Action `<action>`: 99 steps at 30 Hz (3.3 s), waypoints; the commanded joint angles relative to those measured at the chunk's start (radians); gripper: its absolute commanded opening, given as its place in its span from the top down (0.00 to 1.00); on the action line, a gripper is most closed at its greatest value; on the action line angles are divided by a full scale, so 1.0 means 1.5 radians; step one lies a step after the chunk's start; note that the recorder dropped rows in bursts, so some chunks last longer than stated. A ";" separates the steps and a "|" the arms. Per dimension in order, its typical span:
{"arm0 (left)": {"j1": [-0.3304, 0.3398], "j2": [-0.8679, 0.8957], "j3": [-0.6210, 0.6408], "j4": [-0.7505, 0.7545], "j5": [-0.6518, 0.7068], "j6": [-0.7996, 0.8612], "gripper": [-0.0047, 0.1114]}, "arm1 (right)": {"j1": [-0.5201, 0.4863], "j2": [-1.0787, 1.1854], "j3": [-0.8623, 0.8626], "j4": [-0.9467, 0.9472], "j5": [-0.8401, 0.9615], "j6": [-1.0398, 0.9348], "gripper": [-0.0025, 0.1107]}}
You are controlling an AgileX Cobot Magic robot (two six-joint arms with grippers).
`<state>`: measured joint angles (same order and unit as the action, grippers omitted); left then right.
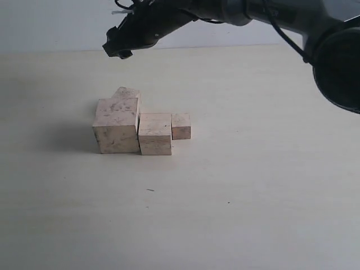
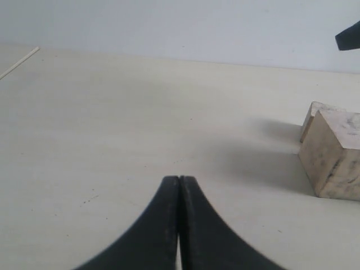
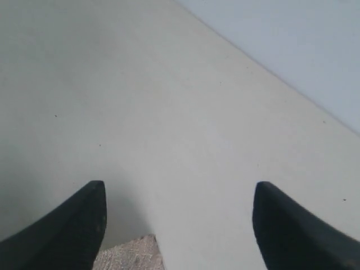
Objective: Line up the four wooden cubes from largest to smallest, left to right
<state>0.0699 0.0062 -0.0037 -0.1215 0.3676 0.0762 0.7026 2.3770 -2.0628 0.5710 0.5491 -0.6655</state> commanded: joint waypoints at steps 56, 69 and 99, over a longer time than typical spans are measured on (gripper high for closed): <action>-0.001 -0.004 0.002 0.001 -0.007 -0.002 0.96 | 0.098 0.020 -0.113 -0.408 0.174 0.917 0.37; -0.001 -0.004 0.002 0.001 -0.007 -0.002 0.96 | 0.090 0.076 -0.113 -0.470 0.151 0.983 0.37; -0.001 -0.004 0.002 0.001 -0.007 -0.002 0.96 | 0.073 0.101 -0.113 -0.345 0.091 0.960 0.37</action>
<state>0.0699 0.0062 -0.0037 -0.1215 0.3676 0.0762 0.8205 2.5321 -2.2284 0.0560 0.7027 0.8058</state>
